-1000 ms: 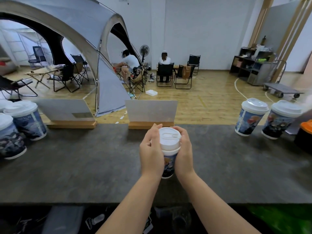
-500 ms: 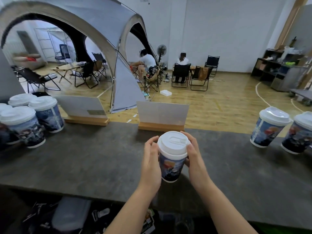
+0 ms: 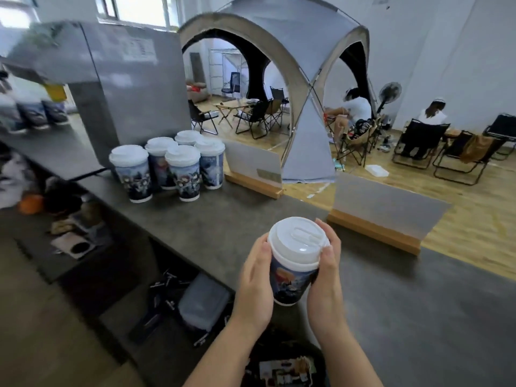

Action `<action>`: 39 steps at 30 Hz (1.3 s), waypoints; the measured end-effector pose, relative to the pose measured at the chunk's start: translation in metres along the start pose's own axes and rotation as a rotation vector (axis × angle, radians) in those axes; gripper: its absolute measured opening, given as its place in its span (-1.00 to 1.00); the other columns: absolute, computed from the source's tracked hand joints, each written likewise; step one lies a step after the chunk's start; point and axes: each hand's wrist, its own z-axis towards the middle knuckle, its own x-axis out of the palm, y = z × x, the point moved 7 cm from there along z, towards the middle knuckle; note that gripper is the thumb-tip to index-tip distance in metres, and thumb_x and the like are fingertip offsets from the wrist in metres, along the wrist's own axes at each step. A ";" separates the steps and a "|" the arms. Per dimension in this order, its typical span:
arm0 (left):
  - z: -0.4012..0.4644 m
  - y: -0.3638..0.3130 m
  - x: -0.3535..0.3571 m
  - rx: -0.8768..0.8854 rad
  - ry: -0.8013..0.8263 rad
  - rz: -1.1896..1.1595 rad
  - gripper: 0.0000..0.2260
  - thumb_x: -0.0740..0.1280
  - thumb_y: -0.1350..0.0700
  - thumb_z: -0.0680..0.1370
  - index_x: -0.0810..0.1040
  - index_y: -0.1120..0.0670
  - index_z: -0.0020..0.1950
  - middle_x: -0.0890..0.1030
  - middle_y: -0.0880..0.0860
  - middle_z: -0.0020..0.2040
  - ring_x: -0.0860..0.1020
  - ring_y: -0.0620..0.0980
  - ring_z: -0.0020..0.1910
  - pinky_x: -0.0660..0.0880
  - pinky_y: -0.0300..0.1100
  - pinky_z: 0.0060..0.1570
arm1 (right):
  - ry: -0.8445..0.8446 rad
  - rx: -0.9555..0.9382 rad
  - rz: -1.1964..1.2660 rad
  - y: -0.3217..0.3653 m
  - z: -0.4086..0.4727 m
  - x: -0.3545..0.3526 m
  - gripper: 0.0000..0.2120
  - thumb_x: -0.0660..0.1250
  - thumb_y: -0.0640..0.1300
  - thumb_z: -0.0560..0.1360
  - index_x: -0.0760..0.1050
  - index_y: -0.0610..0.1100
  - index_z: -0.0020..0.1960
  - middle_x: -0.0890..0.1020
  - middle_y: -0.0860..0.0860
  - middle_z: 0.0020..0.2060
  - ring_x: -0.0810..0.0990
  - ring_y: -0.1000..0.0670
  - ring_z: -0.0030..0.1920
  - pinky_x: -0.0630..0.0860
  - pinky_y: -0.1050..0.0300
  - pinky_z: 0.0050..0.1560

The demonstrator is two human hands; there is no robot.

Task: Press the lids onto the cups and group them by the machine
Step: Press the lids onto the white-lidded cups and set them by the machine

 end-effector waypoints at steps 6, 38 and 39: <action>0.044 -0.026 -0.102 0.024 -0.130 0.070 -0.69 0.09 0.06 0.70 0.57 0.06 0.28 0.65 0.00 0.21 0.56 -0.02 0.27 0.45 0.00 0.34 | 0.056 0.018 0.073 -0.031 0.019 0.113 -0.65 0.07 0.06 0.55 0.36 0.01 0.30 0.65 0.17 0.06 0.61 0.14 0.09 0.51 0.31 0.03; 0.220 -0.009 -0.313 0.089 0.208 0.273 -0.61 0.11 -0.01 0.65 0.27 -0.05 0.49 0.44 -0.29 0.39 0.36 -0.26 0.42 0.29 -0.47 0.27 | 0.075 0.108 -0.294 -0.157 0.102 0.299 -0.29 0.48 0.27 0.31 0.32 0.06 0.35 0.52 0.31 0.22 0.48 0.22 0.28 0.50 0.30 0.15; 0.220 -0.010 -0.313 0.117 0.216 0.289 -0.59 0.12 -0.04 0.64 0.28 0.00 0.49 0.44 -0.24 0.40 0.36 -0.21 0.43 0.29 -0.44 0.29 | 0.105 0.119 -0.318 -0.159 0.100 0.299 -0.29 0.53 0.14 0.32 0.31 0.08 0.37 0.51 0.32 0.22 0.47 0.22 0.29 0.51 0.27 0.16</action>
